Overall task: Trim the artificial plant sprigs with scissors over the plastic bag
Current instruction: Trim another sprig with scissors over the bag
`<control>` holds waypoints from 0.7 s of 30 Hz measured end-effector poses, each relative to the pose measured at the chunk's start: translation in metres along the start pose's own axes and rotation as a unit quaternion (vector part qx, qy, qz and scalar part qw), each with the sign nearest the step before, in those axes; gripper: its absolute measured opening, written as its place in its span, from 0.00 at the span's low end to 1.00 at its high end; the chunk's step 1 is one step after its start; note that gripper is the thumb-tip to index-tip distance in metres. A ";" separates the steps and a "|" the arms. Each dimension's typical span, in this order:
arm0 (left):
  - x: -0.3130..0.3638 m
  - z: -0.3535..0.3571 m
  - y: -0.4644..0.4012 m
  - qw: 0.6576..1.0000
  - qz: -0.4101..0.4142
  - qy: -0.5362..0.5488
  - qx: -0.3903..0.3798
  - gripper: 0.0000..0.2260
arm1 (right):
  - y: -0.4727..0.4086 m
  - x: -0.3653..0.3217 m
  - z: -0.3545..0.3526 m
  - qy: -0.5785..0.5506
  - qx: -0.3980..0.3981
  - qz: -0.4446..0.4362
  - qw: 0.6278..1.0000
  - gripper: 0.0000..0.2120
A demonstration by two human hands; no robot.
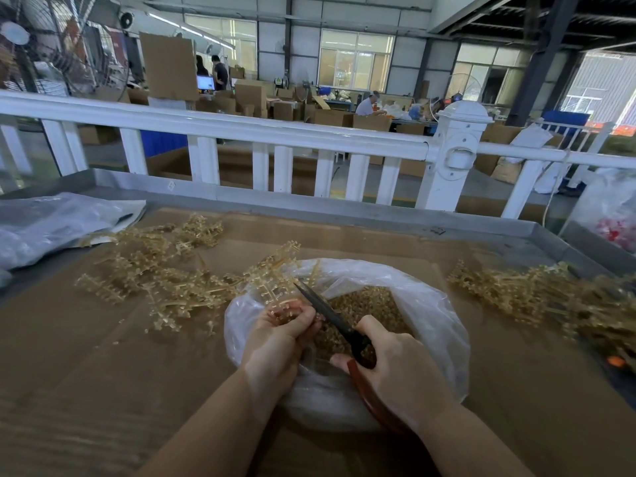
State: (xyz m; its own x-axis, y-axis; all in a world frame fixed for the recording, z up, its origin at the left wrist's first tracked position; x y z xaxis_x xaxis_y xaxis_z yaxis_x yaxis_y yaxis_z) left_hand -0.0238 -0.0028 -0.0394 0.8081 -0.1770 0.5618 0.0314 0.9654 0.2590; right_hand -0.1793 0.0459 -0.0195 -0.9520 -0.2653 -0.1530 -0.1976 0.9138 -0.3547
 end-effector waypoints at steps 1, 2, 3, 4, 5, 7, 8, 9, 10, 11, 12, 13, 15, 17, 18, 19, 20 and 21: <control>0.000 0.000 0.001 1.000 -0.001 0.001 -0.001 0.11 | 0.000 0.000 0.000 0.001 0.003 0.000 1.000 0.16; 0.001 0.000 0.002 1.000 -0.001 0.003 -0.003 0.11 | 0.001 0.000 0.000 0.001 0.006 0.001 1.000 0.16; 0.001 0.000 0.002 1.000 -0.003 0.007 -0.005 0.11 | 0.002 0.000 0.000 -0.001 0.011 0.002 1.000 0.15; 0.001 0.000 0.003 1.000 -0.004 0.011 -0.009 0.11 | 0.003 0.000 -0.001 -0.006 0.019 0.005 1.000 0.15; 0.002 0.000 0.004 1.000 -0.006 0.015 -0.013 0.10 | 0.003 0.000 -0.001 -0.018 0.030 0.012 0.999 0.15; 0.002 0.001 0.004 1.000 -0.009 0.022 -0.019 0.09 | 0.004 0.002 -0.002 -0.054 0.045 0.030 0.997 0.15; 0.002 0.001 0.004 1.000 -0.011 0.023 -0.018 0.08 | 0.004 0.002 -0.003 -0.064 0.046 0.038 0.996 0.16; 0.002 0.001 0.004 1.000 -0.014 0.024 -0.014 0.07 | 0.003 0.002 -0.003 -0.067 0.047 0.044 0.996 0.16; 0.002 0.001 0.004 1.000 -0.016 0.024 -0.009 0.06 | 0.003 0.002 -0.004 -0.067 0.048 0.046 0.996 0.17; 0.002 0.001 0.004 1.000 -0.018 0.025 -0.005 0.06 | 0.003 0.002 -0.004 -0.067 0.048 0.046 0.996 0.17; 0.002 0.002 0.004 0.999 -0.019 0.030 -0.001 0.06 | 0.003 0.001 -0.005 -0.067 0.048 0.044 0.996 0.17; 0.002 0.001 0.004 0.999 -0.020 0.036 0.000 0.06 | 0.003 0.000 -0.005 -0.062 0.048 0.041 0.996 0.17; 0.003 0.001 0.004 0.999 -0.025 0.045 -0.005 0.06 | 0.004 -0.002 -0.003 -0.029 0.048 0.030 0.998 0.17; 0.003 0.001 0.004 0.998 -0.037 0.046 -0.018 0.06 | 0.006 -0.005 0.000 0.003 0.046 0.019 0.999 0.17; 0.004 0.002 0.004 0.998 -0.041 0.043 -0.024 0.06 | 0.006 -0.005 0.001 0.012 0.046 0.014 0.999 0.17; 0.004 0.001 0.004 0.998 -0.043 0.038 -0.029 0.06 | 0.007 -0.006 0.002 0.019 0.047 0.011 0.999 0.17; 0.004 0.001 0.004 0.998 -0.044 0.033 -0.031 0.06 | 0.007 -0.006 0.002 0.024 0.048 0.008 0.999 0.16; 0.004 0.001 0.004 0.998 -0.045 0.027 -0.032 0.06 | 0.007 -0.006 0.003 0.029 0.048 0.006 0.998 0.16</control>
State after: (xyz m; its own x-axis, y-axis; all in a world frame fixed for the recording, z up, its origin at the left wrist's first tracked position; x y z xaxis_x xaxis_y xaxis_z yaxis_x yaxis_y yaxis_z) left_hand -0.0214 0.0004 -0.0355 0.8312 -0.2539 0.4946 0.1410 0.9568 0.2544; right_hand -0.1738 0.0528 -0.0234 -0.9665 -0.2342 -0.1053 -0.1657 0.8822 -0.4406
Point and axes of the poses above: each hand's wrist, its own y-axis away from the middle knuckle, its own z-axis out of the palm, x = y × z, the point moved 2 cm from there along -y, towards the middle knuckle, and after that the axes turned 14 degrees about y, right-handed, at the moved point
